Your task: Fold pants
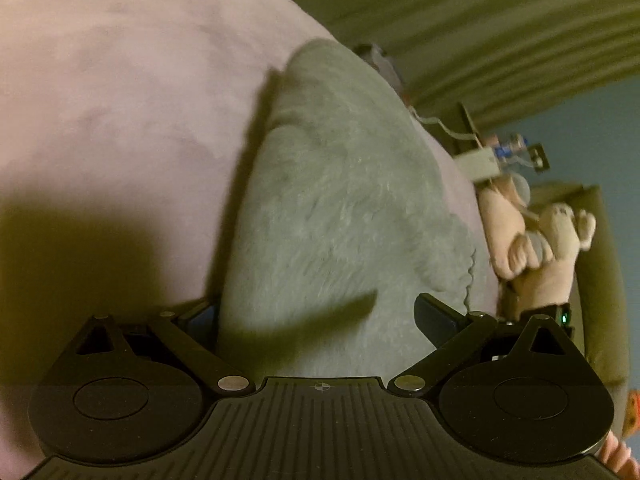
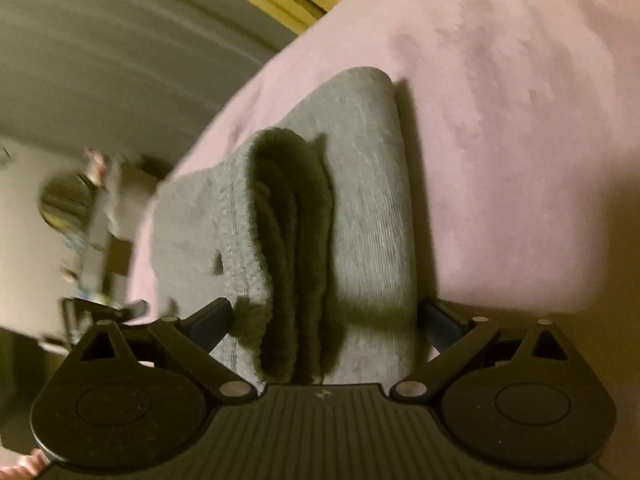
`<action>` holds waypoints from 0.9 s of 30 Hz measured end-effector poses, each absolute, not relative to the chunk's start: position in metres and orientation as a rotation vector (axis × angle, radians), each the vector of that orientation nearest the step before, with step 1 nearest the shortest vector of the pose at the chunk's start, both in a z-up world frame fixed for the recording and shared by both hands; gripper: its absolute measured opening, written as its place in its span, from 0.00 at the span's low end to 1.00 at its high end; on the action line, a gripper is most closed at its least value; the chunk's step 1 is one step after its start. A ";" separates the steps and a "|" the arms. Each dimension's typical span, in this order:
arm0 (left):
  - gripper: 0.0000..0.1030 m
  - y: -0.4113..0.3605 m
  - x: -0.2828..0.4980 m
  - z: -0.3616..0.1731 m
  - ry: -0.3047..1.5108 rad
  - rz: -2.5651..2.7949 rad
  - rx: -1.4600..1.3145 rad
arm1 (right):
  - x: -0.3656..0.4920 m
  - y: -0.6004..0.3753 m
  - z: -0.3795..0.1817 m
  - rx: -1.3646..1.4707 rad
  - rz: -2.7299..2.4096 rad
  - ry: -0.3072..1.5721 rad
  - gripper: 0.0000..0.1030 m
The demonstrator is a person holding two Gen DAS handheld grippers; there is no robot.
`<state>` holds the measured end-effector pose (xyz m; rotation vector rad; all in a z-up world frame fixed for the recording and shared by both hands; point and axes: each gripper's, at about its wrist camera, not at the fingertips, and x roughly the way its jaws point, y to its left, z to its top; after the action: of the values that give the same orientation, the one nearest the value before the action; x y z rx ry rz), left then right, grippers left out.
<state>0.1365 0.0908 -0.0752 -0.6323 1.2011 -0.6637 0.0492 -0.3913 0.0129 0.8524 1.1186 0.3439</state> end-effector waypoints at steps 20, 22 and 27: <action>0.75 0.044 0.162 -0.084 1.218 -0.771 -0.502 | 0.074 -0.369 0.014 0.847 0.404 1.062 0.85; 0.93 0.037 0.164 -0.083 1.233 -0.775 -0.495 | 0.075 -0.369 0.014 0.841 0.395 1.066 0.96; 0.71 0.016 0.159 -0.074 1.227 -0.687 -0.368 | 0.083 -0.337 0.029 0.656 0.280 1.098 0.95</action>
<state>0.1585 0.0161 -0.0737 -0.3678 1.2269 -0.6871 0.0829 -0.3368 0.0291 0.6563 1.0983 0.2799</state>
